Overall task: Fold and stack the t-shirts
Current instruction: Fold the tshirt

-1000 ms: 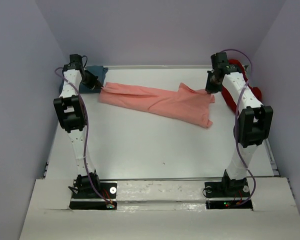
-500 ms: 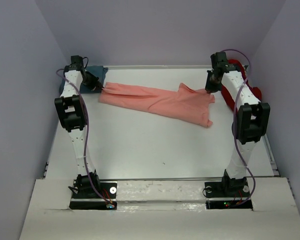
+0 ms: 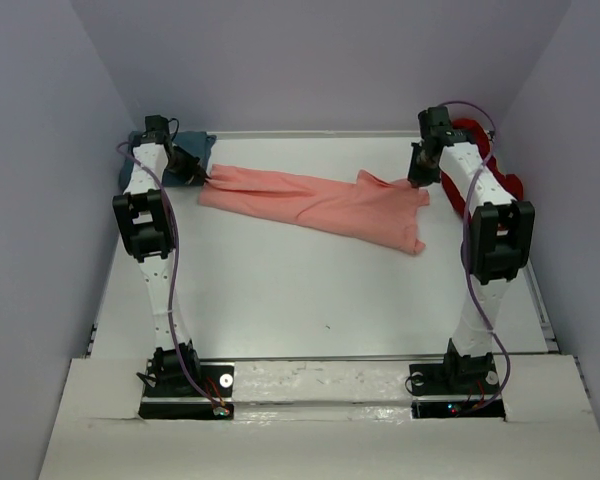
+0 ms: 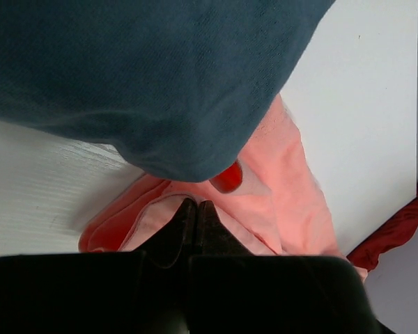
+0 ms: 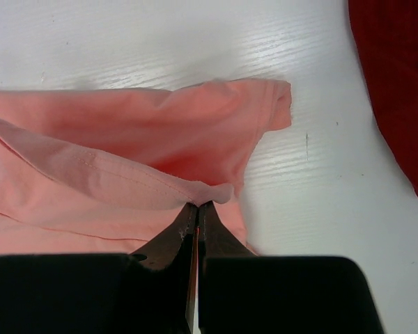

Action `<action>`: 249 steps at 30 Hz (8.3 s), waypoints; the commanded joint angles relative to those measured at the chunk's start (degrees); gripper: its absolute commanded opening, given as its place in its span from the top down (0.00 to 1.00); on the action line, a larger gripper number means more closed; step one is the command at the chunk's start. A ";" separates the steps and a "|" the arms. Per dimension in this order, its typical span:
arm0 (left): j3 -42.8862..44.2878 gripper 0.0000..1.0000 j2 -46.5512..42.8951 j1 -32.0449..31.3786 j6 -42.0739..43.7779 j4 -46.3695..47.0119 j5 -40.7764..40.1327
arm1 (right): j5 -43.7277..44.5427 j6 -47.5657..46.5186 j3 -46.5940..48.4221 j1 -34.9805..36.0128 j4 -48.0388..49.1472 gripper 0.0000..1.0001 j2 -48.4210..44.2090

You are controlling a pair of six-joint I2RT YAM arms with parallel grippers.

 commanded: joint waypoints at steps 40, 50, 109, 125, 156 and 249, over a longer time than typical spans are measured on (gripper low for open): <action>5.09 0.34 -3.94 0.46 0.05 5.25 3.60 | -5.54 6.35 -10.73 -1.52 1.29 0.07 -6.61; -2.11 0.27 -10.26 0.19 4.97 2.88 2.99 | -9.59 6.53 -23.85 -0.90 0.23 0.16 -17.43; -13.10 1.00 -2.54 -6.31 7.44 11.40 7.91 | -12.14 7.94 -32.03 0.68 8.49 0.81 -14.18; -13.37 1.00 0.63 -6.49 7.44 8.50 2.64 | -9.07 6.18 -29.22 0.68 5.60 1.00 -13.04; -2.82 1.00 5.73 -2.35 7.26 3.84 3.16 | -2.82 2.23 -26.58 -8.11 -0.38 1.00 -8.82; -31.27 1.00 -16.49 -12.62 12.89 -2.40 6.24 | -49.67 22.79 -16.68 -22.53 23.96 1.00 11.29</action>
